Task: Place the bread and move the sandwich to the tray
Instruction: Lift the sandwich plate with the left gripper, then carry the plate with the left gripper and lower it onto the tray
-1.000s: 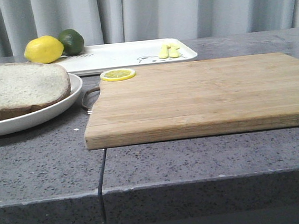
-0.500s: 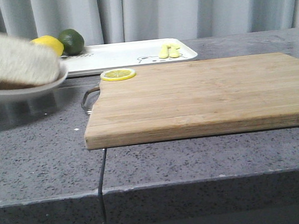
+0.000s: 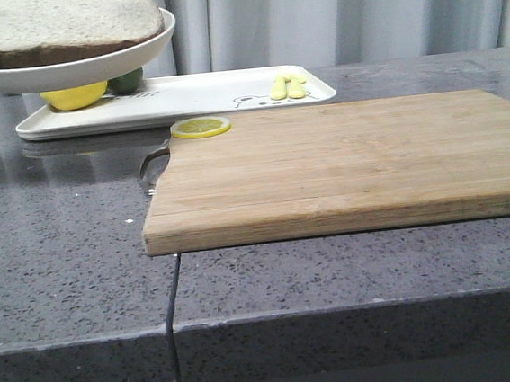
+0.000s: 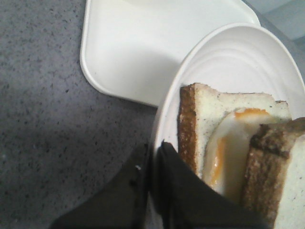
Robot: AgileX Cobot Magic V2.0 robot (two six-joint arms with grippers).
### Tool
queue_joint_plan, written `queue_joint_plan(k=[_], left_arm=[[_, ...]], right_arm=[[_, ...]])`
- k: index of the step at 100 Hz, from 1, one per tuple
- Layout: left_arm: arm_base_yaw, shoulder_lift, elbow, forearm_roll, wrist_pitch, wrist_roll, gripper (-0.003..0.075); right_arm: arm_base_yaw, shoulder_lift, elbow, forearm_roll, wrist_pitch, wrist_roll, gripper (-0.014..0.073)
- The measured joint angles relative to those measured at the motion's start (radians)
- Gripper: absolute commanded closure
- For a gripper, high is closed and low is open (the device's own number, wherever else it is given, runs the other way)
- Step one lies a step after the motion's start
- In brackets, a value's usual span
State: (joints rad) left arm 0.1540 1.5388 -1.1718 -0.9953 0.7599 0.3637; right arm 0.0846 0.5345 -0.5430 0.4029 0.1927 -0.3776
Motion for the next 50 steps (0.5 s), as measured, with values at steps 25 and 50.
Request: queue_joint_plan(k=[25, 50], left_arm=[[-0.071, 0.167, -0.227, -0.011, -0.006, 0.010, 0.0739], [-0.135, 0.376, -0.498, 0.005, 0.032, -0.044, 0.0739]], right_arm=[[0.000, 0.000, 0.000, 0.000, -0.018, 0.000, 0.0052], [0.000, 0.000, 0.000, 0.000, -0.024, 0.000, 0.0052]])
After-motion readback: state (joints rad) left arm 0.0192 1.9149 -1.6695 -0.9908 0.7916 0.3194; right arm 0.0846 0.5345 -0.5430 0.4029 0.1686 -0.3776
